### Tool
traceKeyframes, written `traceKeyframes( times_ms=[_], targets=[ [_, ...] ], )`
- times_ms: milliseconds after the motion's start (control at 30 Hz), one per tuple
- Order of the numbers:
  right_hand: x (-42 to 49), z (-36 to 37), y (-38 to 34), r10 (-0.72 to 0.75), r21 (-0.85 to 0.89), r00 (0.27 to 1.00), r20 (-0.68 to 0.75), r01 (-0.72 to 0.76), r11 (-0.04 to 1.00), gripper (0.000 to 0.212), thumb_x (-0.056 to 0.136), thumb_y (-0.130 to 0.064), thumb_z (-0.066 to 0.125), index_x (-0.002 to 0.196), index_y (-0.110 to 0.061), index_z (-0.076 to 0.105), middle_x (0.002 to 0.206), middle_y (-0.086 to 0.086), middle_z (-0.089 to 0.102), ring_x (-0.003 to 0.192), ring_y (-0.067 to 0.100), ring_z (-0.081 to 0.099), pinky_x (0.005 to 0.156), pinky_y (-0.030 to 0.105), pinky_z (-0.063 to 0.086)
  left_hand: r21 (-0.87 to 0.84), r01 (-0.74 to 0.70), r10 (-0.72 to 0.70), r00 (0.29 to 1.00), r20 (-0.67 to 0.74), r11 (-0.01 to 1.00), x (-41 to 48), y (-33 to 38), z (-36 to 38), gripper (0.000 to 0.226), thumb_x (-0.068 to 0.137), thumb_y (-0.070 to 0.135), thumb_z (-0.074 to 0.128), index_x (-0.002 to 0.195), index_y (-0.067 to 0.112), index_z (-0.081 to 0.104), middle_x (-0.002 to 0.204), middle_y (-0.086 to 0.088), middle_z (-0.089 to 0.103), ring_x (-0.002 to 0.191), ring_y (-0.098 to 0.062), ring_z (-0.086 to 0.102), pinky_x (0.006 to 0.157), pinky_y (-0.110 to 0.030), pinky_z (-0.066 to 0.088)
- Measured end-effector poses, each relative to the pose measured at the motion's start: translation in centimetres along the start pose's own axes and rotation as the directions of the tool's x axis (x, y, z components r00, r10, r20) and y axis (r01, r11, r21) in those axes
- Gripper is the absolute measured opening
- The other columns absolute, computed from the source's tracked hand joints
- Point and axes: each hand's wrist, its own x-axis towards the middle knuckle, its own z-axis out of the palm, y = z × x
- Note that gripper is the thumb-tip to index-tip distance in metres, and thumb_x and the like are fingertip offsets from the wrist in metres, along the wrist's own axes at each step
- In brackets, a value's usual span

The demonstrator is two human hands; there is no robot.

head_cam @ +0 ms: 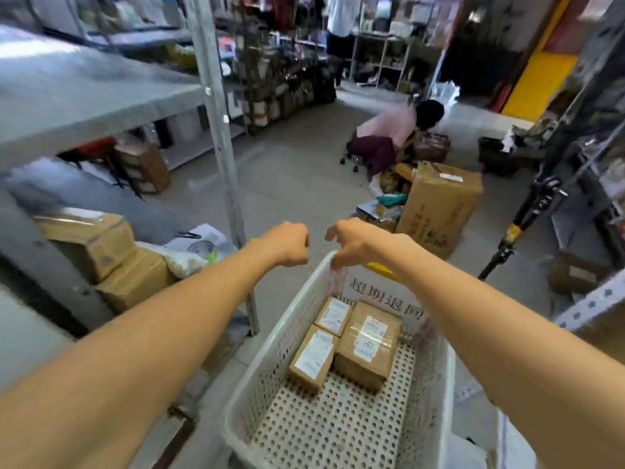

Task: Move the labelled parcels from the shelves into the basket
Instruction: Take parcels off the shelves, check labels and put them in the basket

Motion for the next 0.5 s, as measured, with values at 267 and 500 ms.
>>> traceKeyframes(
  times_ms=[267, 500],
  targets=[
    [-3.3, -7.6, -13.8, -0.319, -0.181, 0.942, -0.107, 0.297, 0.938, 0.062, 0.077, -0.031, 0.075, 0.132, -0.017, 0.052, 0.123, 0.011, 0.057, 0.106, 0.031, 0.058, 0.085, 0.037, 0.052, -0.011, 0.298, -0.294, 0.934, -0.203, 0.955, -13.7, -8.5, -8.3, 0.016, 0.078, 0.011, 0.062, 0.084, 0.019, 0.049, 0.083, -0.009, 0.047, 0.072, -0.023, 0.042, 0.059, -0.031, 0.038],
    [-10.9, -8.7, -30.2, -0.693, -0.277, 0.714, -0.100, 0.649, 0.708, 0.052, 0.079, -0.034, 0.075, 0.124, -0.012, 0.059, 0.115, 0.009, 0.062, 0.101, 0.029, 0.060, 0.079, 0.033, 0.050, -0.175, 0.600, -0.621, 0.713, -0.326, 0.781, -34.5, -13.8, -8.4, 0.034, 0.087, 0.019, 0.063, 0.121, 0.014, 0.060, 0.123, -0.006, 0.060, 0.108, -0.028, 0.058, 0.089, -0.034, 0.048]
  ],
)
